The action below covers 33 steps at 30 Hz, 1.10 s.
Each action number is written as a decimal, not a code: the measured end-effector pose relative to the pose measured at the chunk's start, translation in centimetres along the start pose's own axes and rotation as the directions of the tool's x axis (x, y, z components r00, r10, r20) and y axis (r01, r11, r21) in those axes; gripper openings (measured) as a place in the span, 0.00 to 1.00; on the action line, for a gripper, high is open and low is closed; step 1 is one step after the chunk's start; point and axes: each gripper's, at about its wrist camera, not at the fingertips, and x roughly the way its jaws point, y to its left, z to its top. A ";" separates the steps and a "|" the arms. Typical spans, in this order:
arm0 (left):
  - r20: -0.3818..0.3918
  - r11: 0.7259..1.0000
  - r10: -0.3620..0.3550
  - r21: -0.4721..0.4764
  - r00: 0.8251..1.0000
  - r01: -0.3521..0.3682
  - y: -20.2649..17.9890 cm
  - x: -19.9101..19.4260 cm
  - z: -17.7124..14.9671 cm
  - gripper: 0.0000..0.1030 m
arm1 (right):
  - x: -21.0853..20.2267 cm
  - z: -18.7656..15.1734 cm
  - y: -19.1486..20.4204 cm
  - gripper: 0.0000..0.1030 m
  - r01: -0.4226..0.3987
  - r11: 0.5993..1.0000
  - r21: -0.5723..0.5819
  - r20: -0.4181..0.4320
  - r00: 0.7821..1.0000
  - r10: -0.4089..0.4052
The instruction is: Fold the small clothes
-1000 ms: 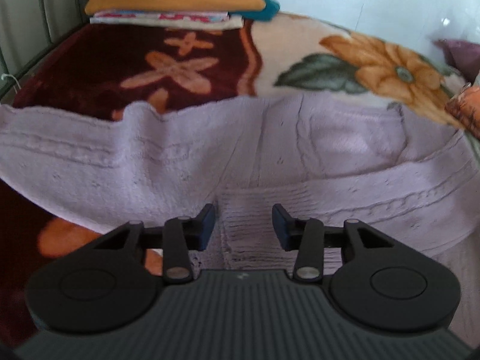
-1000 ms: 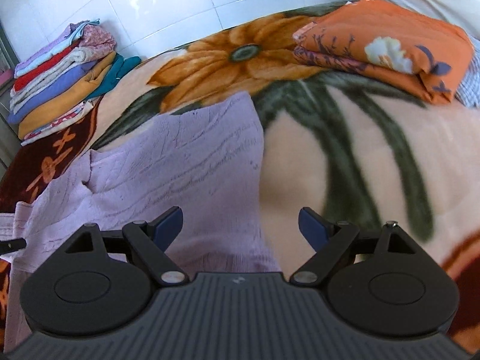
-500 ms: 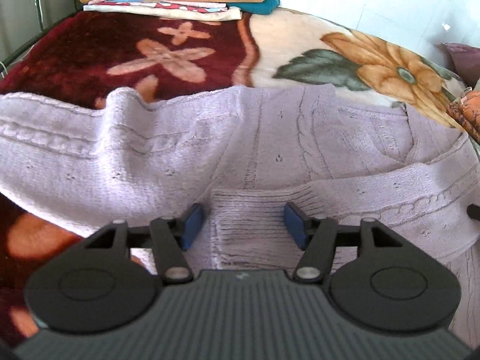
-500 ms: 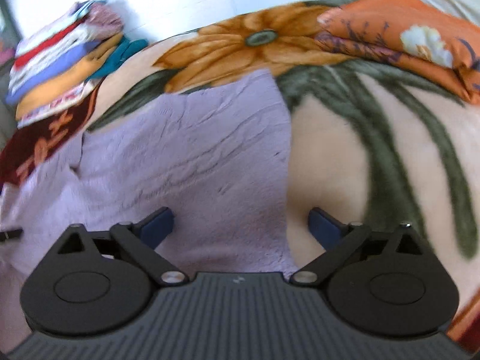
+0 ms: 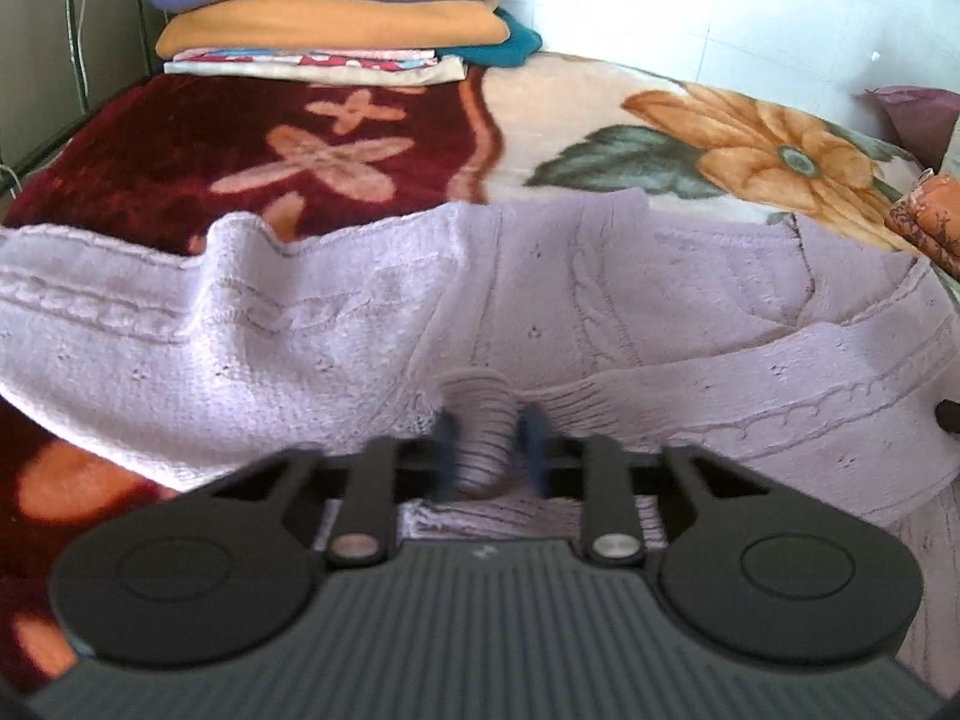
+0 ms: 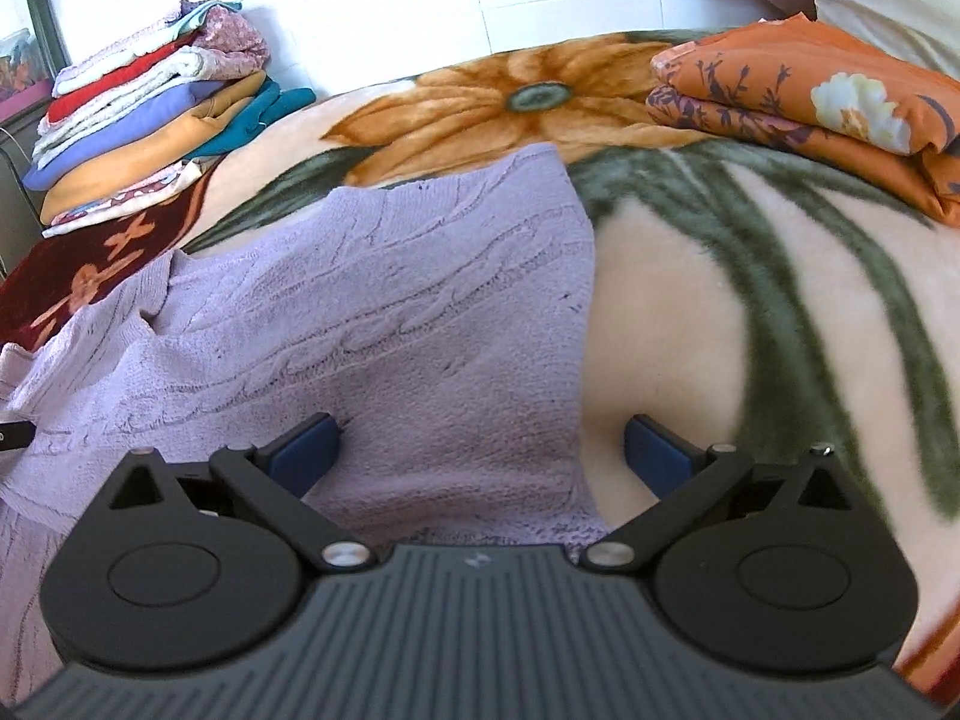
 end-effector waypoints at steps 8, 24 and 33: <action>0.039 1.000 0.004 0.015 0.999 -0.005 -0.3 -0.7 -0.2 0.13 | -1.8 1.2 0.3 1.00 -0.035 0.999 0.018 0.084 0.996 0.033; 0.054 0.999 0.027 0.046 0.998 -0.029 -0.5 -0.6 1.9 0.13 | 3.9 6.0 -1.6 0.88 0.054 0.998 0.045 0.068 0.996 -0.057; 0.118 0.995 0.070 0.063 0.991 -0.077 -0.9 0.1 5.2 0.13 | 1.9 7.8 -2.1 0.08 0.141 0.989 0.033 0.155 0.977 -0.144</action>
